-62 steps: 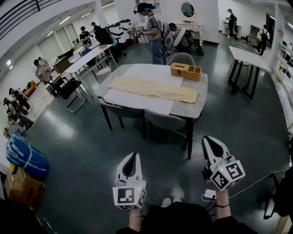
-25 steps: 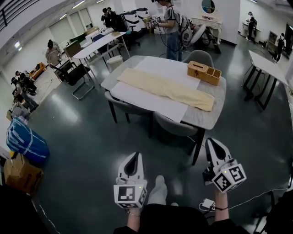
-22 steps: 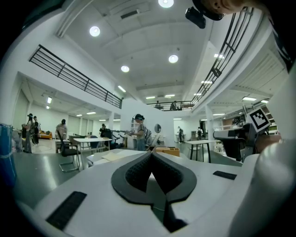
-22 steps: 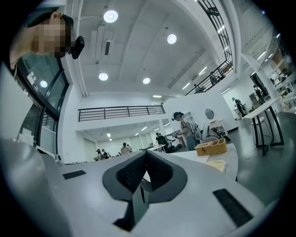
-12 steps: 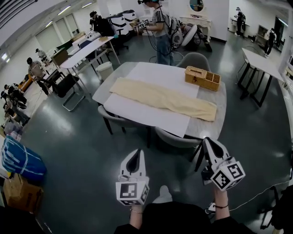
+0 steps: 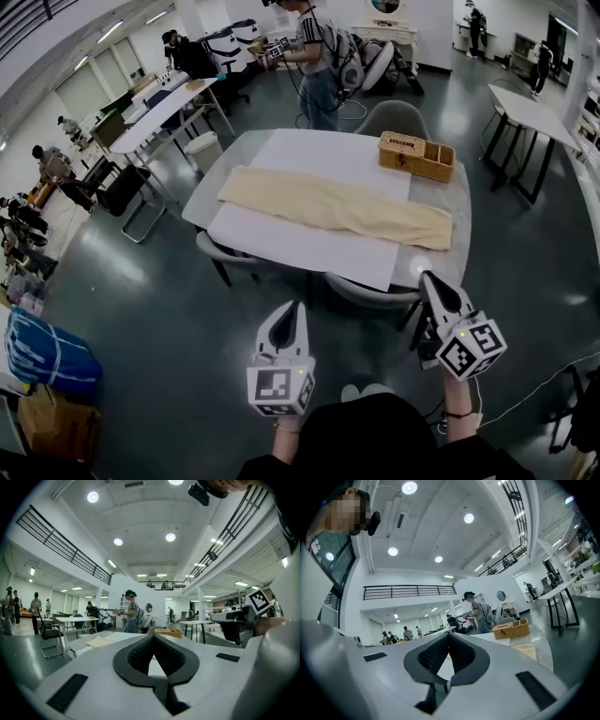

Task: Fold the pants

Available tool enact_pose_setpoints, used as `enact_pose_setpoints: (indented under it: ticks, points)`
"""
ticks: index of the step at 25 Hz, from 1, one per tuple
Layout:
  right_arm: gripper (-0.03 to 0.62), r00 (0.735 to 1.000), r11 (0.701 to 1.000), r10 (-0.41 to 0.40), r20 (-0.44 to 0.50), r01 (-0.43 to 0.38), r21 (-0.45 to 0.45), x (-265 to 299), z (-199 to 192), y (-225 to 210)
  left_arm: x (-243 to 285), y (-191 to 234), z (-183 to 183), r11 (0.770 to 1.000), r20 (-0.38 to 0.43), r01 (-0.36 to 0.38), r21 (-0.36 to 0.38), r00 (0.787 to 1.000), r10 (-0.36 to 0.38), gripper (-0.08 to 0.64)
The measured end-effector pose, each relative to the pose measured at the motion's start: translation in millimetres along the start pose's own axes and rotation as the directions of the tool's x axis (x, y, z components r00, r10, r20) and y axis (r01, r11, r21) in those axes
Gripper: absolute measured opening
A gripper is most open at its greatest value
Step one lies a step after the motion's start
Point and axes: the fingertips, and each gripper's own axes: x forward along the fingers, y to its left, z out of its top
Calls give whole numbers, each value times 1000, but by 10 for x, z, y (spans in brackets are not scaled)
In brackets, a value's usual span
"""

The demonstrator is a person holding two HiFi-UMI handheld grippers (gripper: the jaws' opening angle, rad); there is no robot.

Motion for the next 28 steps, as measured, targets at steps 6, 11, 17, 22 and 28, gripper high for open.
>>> enact_pose_setpoints:
  ticks: [6, 11, 17, 22, 28]
  points:
    - [14, 1000, 999, 30, -8, -30, -17, 245, -9, -7, 260, 102, -74, 1000, -25, 19, -5, 999, -19, 14]
    - [14, 999, 1000, 19, -31, -20, -8, 475, -113, -89, 435, 177, -221, 999, -59, 28, -21, 998, -29, 14]
    - [14, 999, 1000, -15, -49, 15, 15, 861, -261, -273, 805, 440, -309, 999, -76, 33, -25, 996, -35, 14]
    - [14, 994, 998, -54, -98, 56, 23, 1279, -412, -528, 1298, 641, -416, 997, -109, 62, -42, 992, -66, 14]
    - [14, 983, 991, -124, -135, 131, 39, 1769, -455, -930, 1982, 804, -420, 992, -131, 113, -57, 984, -120, 14]
